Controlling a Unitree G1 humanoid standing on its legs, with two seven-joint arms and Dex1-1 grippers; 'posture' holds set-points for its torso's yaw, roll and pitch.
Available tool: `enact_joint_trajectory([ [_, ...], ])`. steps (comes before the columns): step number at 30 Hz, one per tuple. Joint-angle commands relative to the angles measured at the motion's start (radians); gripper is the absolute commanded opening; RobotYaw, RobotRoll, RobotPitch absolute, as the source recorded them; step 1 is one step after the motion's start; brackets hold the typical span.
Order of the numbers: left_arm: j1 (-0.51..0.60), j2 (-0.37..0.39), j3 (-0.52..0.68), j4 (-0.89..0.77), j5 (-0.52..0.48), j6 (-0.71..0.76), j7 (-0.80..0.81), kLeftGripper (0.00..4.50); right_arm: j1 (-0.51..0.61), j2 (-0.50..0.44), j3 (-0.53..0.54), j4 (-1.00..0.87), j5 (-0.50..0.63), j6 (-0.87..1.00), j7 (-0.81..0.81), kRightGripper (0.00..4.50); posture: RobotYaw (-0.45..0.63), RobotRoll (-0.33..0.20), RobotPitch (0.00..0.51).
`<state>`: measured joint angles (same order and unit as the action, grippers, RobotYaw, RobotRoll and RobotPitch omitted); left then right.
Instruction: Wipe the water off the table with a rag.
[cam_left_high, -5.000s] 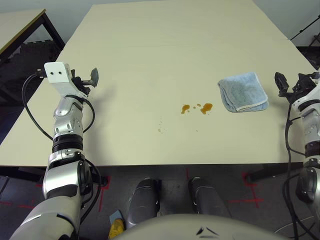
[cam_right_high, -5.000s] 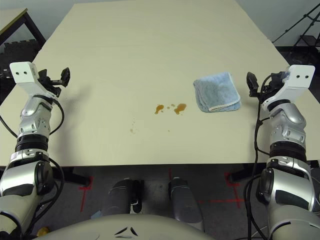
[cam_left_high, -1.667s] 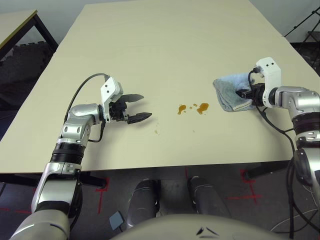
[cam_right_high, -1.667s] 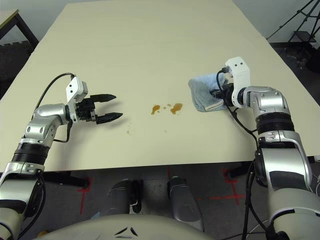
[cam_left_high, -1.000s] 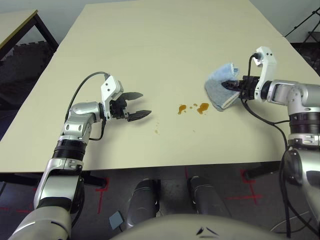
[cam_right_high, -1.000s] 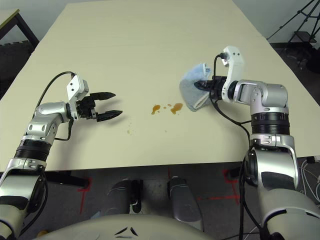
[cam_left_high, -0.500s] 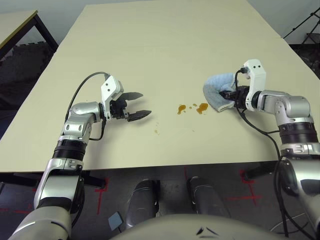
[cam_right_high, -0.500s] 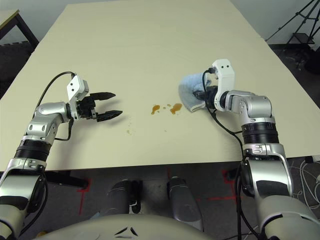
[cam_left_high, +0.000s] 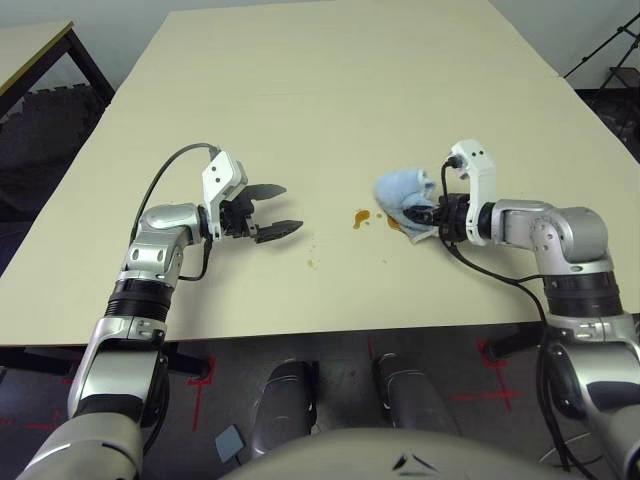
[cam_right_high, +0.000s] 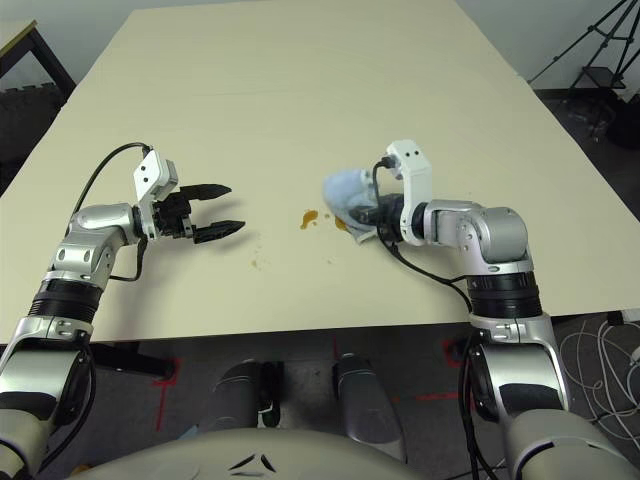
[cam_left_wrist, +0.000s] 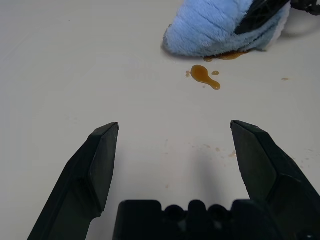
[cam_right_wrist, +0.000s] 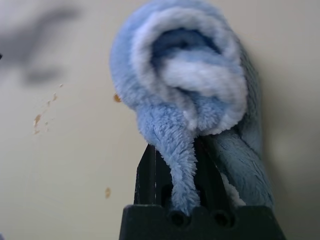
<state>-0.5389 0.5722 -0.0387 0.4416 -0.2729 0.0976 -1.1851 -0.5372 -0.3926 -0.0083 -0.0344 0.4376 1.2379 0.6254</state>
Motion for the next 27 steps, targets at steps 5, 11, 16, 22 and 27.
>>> enact_joint_trajectory([
  [5,-0.002,0.003,-0.008,-0.006,0.015,0.002,-0.001,4.5,-0.016,0.036,-0.046,0.143,-0.052,-0.039,-0.128,0.04,-0.17,0.0,0.11],
  [11,-0.01,0.0,-0.009,0.005,0.018,-0.005,-0.001,4.5,-0.115,0.008,-0.151,0.363,-0.103,-0.191,-0.245,0.04,-0.17,0.0,0.102],
  [16,-0.016,-0.003,-0.01,0.016,0.022,-0.012,-0.003,4.5,-0.165,-0.041,-0.145,0.467,-0.123,-0.267,-0.237,0.04,-0.18,0.0,0.098],
  [22,-0.024,-0.008,-0.011,0.03,0.026,-0.02,-0.004,4.5,-0.168,-0.022,-0.134,0.451,-0.096,-0.208,-0.226,0.04,-0.18,0.0,0.094],
  [27,-0.033,-0.008,-0.01,0.049,0.031,-0.029,-0.006,4.5,-0.122,0.073,-0.12,0.313,-0.055,-0.078,-0.249,0.04,-0.18,0.0,0.091],
])
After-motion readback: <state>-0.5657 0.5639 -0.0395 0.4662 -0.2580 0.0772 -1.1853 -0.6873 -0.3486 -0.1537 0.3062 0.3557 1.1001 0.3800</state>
